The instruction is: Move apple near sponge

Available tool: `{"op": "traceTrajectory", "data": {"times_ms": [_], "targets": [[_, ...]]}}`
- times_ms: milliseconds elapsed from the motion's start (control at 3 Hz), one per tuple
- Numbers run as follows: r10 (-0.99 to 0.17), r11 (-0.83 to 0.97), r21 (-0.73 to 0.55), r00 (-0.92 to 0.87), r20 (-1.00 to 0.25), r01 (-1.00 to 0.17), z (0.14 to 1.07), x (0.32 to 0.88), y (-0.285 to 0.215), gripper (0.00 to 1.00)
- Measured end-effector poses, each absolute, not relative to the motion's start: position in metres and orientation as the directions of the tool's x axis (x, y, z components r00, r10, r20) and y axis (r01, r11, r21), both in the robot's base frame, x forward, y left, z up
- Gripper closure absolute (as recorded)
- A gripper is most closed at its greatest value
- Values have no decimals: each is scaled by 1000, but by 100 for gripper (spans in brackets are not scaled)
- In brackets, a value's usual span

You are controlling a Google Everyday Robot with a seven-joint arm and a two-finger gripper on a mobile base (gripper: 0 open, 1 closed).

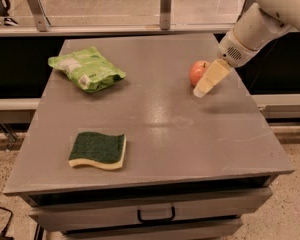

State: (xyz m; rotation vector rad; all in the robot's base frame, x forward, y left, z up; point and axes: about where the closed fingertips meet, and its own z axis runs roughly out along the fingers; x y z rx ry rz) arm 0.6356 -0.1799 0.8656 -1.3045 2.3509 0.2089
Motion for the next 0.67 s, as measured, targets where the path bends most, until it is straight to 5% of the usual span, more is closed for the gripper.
{"op": "traceTrajectory", "data": {"times_ms": [667], "targets": [[-764,540,-61,-458,-454,-839,857,645,-170,47]]}}
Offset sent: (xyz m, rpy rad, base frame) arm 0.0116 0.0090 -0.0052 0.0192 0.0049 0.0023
